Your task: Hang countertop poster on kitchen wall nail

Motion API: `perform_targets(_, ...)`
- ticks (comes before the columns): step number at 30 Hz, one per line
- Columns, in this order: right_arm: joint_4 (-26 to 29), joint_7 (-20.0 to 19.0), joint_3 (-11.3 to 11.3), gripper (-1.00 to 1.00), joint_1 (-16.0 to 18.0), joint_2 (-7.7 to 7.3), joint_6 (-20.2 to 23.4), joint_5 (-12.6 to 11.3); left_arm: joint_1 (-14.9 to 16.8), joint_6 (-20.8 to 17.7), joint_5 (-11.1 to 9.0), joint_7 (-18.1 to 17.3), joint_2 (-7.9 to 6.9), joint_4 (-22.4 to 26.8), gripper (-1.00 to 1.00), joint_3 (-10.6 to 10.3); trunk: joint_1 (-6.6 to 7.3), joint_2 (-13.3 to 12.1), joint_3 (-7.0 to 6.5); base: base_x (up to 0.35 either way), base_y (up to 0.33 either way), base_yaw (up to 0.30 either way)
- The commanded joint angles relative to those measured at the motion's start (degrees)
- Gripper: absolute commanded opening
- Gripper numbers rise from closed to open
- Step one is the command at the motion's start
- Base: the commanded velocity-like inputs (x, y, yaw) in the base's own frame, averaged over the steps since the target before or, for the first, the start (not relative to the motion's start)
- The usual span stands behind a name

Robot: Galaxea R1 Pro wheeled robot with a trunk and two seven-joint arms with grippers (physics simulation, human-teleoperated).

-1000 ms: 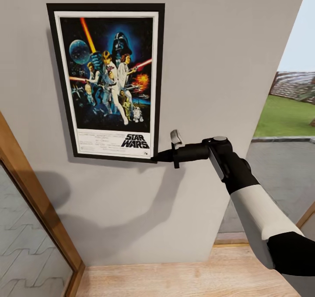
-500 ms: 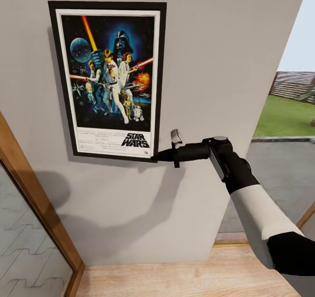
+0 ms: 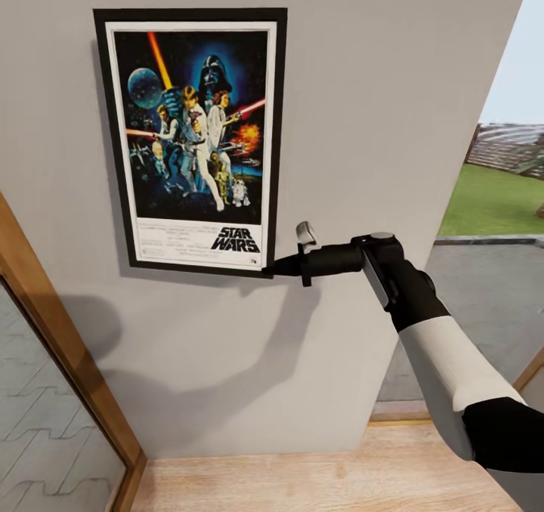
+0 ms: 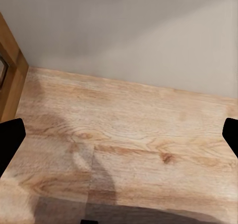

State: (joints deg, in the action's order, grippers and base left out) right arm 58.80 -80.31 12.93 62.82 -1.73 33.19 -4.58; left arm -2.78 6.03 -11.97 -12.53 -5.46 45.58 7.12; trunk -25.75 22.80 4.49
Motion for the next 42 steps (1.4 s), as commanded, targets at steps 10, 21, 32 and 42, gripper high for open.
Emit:
perform_targets(10,0.0,0.06,0.17,-1.0,0.41,-0.11,0.88,-0.43,0.01,-0.05,-0.51,-0.39,0.01,0.04,1.0,0.09,-0.04,0.12,0.11,0.0,0.0,0.0)
perform_targets(21,0.0,0.14,0.11,-1.0,0.54,-0.22,0.98,-0.43,0.0,-0.05,-0.51,-0.4,0.01,0.04,1.0,0.09,-0.04,0.12,0.11,0.0,0.0,0.0)
perform_targets(32,0.08,0.15,0.0,-1.0,1.89,-0.37,1.07,-0.34,0.02,-0.05,-0.51,-0.39,0.01,0.04,1.0,0.09,-0.04,0.12,0.11,0.0,0.0,0.0)
perform_targets(42,0.09,0.15,-0.01,-1.0,2.12,-0.38,1.09,-0.34,0.03,-0.05,-0.51,-0.44,0.01,0.12,1.0,0.09,-0.04,0.12,0.11,0.0,0.0,0.0)
